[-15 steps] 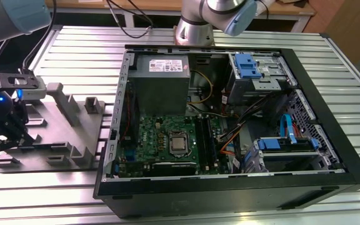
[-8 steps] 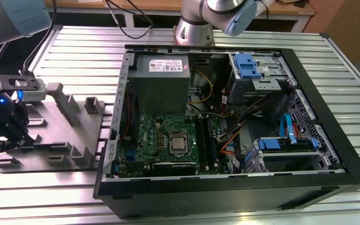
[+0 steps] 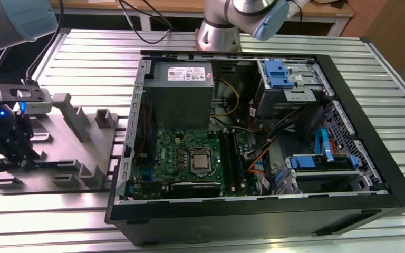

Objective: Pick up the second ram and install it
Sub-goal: 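Pick up the second ram and move it above second insertion slot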

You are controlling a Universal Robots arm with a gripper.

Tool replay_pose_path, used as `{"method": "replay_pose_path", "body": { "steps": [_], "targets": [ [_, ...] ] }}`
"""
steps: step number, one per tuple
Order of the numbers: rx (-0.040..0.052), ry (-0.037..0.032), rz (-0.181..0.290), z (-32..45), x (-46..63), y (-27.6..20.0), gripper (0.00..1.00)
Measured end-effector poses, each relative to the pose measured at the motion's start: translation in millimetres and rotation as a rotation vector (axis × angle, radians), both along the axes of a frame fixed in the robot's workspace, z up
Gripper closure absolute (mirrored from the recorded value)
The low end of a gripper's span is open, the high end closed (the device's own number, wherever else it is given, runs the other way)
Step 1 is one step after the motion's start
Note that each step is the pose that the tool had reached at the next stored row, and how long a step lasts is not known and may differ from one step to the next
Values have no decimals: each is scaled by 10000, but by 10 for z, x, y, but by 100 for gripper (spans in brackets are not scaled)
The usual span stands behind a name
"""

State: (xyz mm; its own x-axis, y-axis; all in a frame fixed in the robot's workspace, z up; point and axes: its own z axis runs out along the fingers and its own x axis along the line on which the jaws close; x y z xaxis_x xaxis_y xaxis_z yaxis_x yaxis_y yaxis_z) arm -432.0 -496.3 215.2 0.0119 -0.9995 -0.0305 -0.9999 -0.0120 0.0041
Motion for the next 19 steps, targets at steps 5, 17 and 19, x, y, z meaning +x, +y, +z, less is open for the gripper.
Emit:
{"method": "replay_pose_path", "body": {
  "steps": [5,17,19],
  "targets": [
    [8,-16,0,-11,-2,0,71],
    [47,-153,5,-106,-58,27,71],
    [48,-158,5,-127,-69,32,71]
  ]
}}
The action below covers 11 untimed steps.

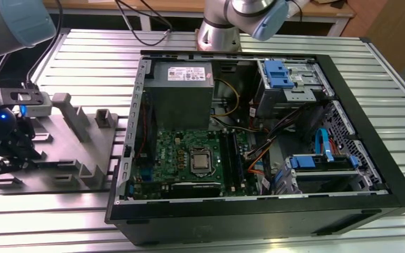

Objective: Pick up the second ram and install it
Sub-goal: 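Pick up the second ram and move it above second insertion slot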

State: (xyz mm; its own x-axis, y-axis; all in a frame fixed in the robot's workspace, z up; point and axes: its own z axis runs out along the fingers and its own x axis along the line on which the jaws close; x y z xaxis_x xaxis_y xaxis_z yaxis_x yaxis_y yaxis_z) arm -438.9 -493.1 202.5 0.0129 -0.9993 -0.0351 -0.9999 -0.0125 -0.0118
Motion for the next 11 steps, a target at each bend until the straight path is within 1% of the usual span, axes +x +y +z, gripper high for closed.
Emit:
{"method": "replay_pose_path", "body": {
  "steps": [4,9,11],
  "targets": [
    [0,-2,1,-45,-6,1,71],
    [0,-2,0,-51,-6,1,71],
    [0,-2,1,-38,-6,1,71]
  ]
}}
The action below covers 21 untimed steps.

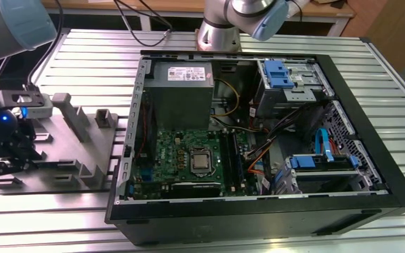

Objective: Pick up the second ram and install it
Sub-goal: 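Pick up the second ram and move it above second insertion slot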

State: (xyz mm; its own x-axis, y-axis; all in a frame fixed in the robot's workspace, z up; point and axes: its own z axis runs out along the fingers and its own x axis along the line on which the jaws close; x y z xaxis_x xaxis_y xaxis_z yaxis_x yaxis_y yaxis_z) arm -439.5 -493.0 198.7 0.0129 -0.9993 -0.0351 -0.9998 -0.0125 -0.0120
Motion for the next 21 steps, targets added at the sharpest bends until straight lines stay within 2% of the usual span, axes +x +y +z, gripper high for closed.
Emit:
{"method": "replay_pose_path", "body": {
  "steps": [9,10,21],
  "targets": [
    [0,0,0,12,0,0,72],
    [1,-1,0,13,0,0,79],
    [-1,2,-1,22,1,-5,79]
  ]
}}
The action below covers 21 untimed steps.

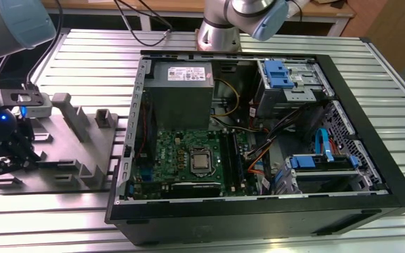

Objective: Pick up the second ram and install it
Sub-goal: 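Pick up the second ram and move it above second insertion slot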

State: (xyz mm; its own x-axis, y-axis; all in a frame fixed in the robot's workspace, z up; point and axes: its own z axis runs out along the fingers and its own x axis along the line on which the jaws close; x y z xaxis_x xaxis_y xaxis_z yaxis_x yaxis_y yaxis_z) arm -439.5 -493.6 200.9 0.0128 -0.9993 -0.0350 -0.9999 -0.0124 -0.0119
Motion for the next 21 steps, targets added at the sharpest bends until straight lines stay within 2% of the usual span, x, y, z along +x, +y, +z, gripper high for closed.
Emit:
{"method": "replay_pose_path", "body": {
  "steps": [11,13,14,21],
  "targets": [
    [1,-1,1,-3,1,-2,79],
    [1,-1,1,-3,1,-2,80],
    [0,-1,1,-4,1,-2,87],
    [1,-1,-30,-5,1,-3,89]
  ]
}}
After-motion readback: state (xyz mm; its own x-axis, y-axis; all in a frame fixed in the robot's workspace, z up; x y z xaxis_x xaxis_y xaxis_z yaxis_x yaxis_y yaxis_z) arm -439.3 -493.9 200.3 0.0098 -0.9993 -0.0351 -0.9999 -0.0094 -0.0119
